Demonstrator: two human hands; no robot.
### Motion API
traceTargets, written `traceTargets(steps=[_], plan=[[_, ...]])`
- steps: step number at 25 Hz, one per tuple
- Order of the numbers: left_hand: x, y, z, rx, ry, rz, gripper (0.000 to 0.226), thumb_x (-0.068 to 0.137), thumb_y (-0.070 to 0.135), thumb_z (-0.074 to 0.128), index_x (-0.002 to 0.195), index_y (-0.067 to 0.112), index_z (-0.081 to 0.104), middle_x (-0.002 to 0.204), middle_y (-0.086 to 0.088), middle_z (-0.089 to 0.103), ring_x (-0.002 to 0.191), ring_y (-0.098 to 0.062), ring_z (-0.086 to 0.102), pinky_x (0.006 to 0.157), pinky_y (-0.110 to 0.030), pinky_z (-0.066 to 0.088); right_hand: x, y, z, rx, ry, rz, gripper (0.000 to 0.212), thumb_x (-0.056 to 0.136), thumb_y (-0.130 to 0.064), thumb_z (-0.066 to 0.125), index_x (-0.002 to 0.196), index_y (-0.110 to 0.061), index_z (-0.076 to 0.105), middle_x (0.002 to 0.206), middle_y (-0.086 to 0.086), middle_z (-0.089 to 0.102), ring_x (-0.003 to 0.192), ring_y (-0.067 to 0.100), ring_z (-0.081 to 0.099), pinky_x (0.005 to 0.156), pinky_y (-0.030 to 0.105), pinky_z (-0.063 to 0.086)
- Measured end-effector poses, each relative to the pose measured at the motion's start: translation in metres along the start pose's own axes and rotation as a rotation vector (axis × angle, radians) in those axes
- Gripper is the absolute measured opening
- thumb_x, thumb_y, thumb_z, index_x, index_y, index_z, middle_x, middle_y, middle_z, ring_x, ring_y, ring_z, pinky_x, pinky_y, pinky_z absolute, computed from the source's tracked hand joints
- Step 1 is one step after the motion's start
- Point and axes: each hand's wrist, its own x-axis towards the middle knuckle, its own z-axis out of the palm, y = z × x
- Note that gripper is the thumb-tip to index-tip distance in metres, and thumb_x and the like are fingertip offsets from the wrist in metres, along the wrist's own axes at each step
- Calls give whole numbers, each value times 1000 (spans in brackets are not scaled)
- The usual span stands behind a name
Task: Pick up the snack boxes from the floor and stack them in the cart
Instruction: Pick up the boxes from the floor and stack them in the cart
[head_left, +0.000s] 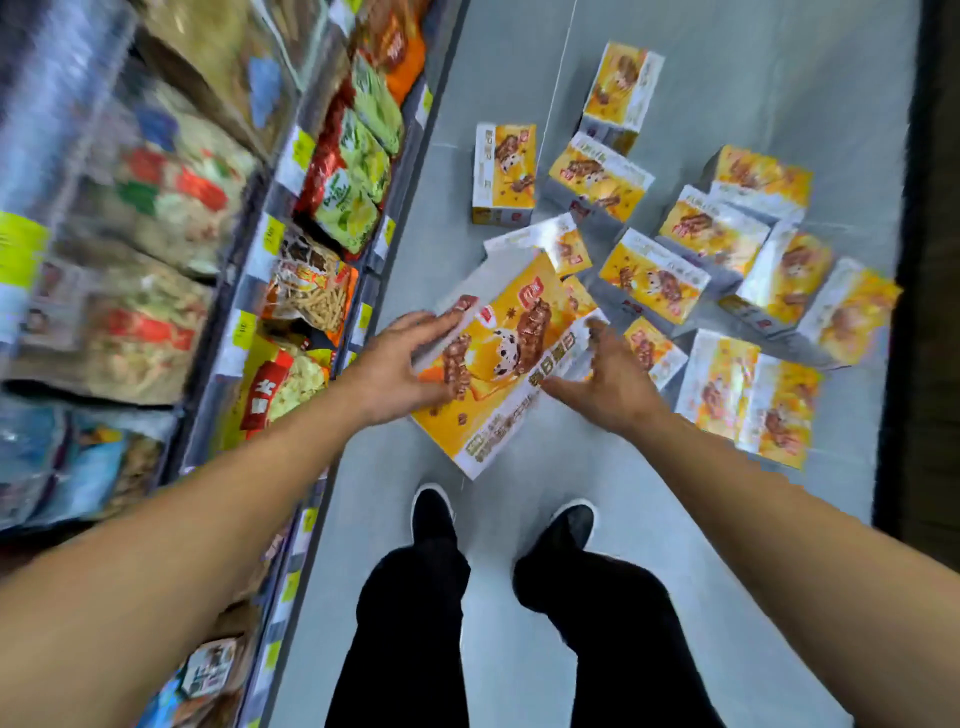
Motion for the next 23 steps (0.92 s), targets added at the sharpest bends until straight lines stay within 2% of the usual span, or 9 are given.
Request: traceTargets(steps=[3, 5, 7, 10, 12, 14, 16, 19, 23], plan=[[-56, 89, -35, 215, -96, 80, 89, 56, 43, 74, 140, 35, 46, 148, -7, 38, 137, -20, 38, 115, -33, 27, -58, -47, -95, -137, 101, -207, 108, 68, -41, 84, 151, -13, 22, 154, 11, 28, 142, 29, 26, 114, 41, 26], [-83, 132, -49, 380, -143, 146, 86, 56, 51, 71, 137, 44, 45, 149, 0, 39, 134, -24, 41, 110, -46, 33, -79, -69, -136, -334, 8, -314, 117, 63, -48, 83, 154, -18, 15, 160, 7, 17, 147, 28, 16, 119, 48, 17], [-101, 169, -57, 556, -204, 209, 84, 58, 53, 70, 136, 51, 40, 149, 9, 37, 130, -25, 42, 105, -49, 36, -94, -86, -161, -574, -149, -361, 124, 58, -57, 81, 154, -24, 10, 162, 4, 12, 148, 28, 12, 118, 52, 17], [-122, 218, -66, 679, -242, 337, 83, 64, 46, 75, 138, 49, 38, 148, 14, 34, 129, -22, 40, 104, -48, 35, -127, -107, -189, -782, -320, -346, 123, 58, -57, 82, 153, -24, 11, 159, 5, 21, 145, 30, 20, 118, 46, 20], [-132, 239, -72, 695, -235, 400, 90, 64, 46, 77, 142, 46, 33, 149, 12, 32, 132, -21, 36, 106, -49, 33, -151, -115, -203, -769, -333, -291, 113, 59, -49, 85, 149, -22, 22, 148, 7, 38, 135, 30, 36, 111, 43, 33], [-139, 251, -79, 699, -236, 453, 100, 63, 46, 79, 146, 43, 24, 153, 8, 25, 138, -21, 29, 110, -49, 29, -177, -116, -208, -684, -274, -237, 103, 55, -47, 85, 142, -25, 35, 132, 7, 50, 118, 29, 49, 99, 43, 45], [-143, 256, -80, 729, -228, 492, 109, 62, 46, 80, 150, 39, 14, 157, 6, 19, 142, -20, 22, 112, -47, 27, -202, -113, -206, -637, -164, -217, 100, 51, -50, 82, 137, -24, 39, 124, 5, 51, 112, 28, 49, 94, 40, 47], [-152, 268, -72, 807, -216, 566, 117, 60, 53, 78, 152, 30, 10, 159, 3, 20, 144, -21, 22, 113, -42, 24, -255, -94, -193, -564, 48, -118, 104, 48, -55, 80, 138, -22, 36, 121, 4, 47, 112, 28, 45, 92, 38, 43], [-167, 300, -41, 816, -256, 628, 120, 55, 56, 80, 150, 18, 17, 154, -6, 27, 141, -28, 27, 115, -37, 25, -343, -60, -175, -368, 273, 123, 105, 51, -54, 78, 142, -22, 34, 129, 4, 44, 118, 28, 41, 97, 41, 44]])
